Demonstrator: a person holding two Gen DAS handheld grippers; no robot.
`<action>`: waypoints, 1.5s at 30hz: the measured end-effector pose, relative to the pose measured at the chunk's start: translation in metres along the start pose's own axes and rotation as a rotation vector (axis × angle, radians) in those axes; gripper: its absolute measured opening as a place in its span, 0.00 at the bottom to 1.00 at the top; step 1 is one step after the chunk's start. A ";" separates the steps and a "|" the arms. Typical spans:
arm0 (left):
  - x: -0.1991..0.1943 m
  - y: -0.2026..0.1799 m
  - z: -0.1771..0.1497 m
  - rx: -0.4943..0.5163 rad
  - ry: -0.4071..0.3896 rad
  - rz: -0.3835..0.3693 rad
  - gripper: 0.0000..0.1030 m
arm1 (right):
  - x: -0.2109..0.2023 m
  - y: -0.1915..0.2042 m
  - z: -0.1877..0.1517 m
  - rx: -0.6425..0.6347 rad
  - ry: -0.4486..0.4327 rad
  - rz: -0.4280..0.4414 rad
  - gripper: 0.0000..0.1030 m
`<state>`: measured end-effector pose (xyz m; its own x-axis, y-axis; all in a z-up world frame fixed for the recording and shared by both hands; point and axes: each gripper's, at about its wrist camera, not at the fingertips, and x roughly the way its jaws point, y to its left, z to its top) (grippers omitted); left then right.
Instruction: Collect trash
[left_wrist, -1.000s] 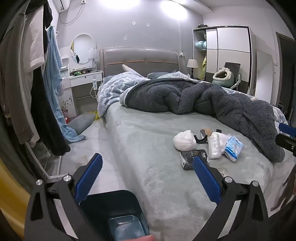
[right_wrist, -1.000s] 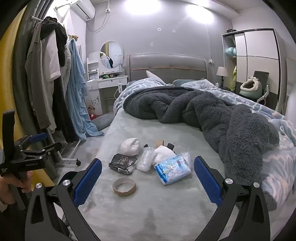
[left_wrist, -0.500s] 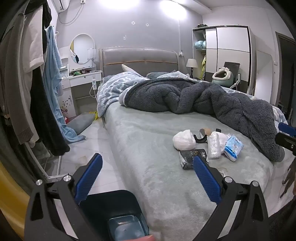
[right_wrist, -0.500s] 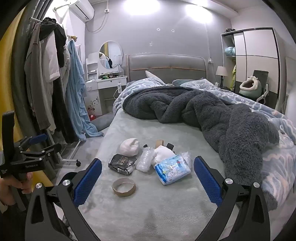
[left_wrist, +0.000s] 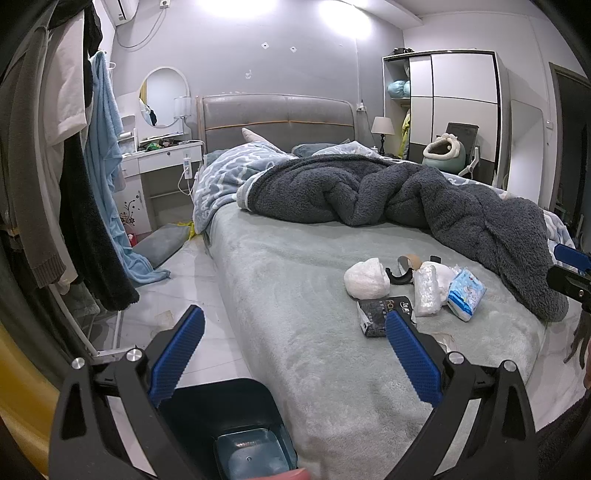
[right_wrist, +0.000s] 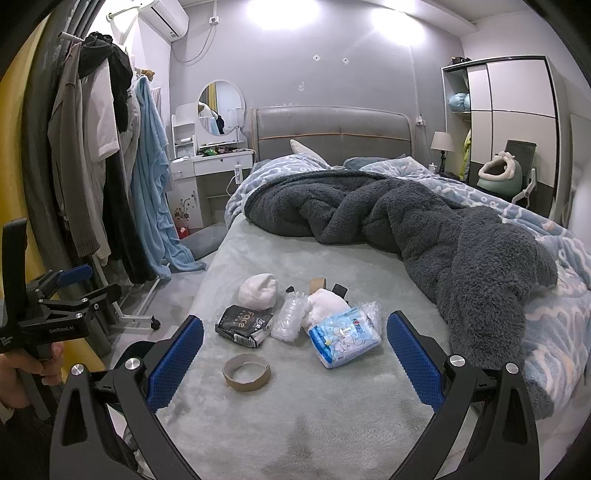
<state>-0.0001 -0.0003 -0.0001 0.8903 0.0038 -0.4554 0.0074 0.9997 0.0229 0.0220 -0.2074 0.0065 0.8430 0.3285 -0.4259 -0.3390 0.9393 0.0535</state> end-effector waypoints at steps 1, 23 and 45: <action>0.000 0.000 0.000 0.000 0.000 0.000 0.97 | 0.000 0.001 0.000 0.001 -0.001 0.000 0.97; 0.000 0.000 0.000 0.001 0.001 0.001 0.97 | 0.001 0.001 -0.001 -0.003 0.002 -0.002 0.97; 0.002 -0.014 -0.006 0.018 0.010 -0.018 0.97 | 0.001 0.004 -0.002 -0.033 0.009 -0.011 0.97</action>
<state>-0.0013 -0.0144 -0.0061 0.8851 -0.0142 -0.4652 0.0321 0.9990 0.0306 0.0208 -0.2032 0.0045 0.8431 0.3172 -0.4343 -0.3436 0.9389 0.0188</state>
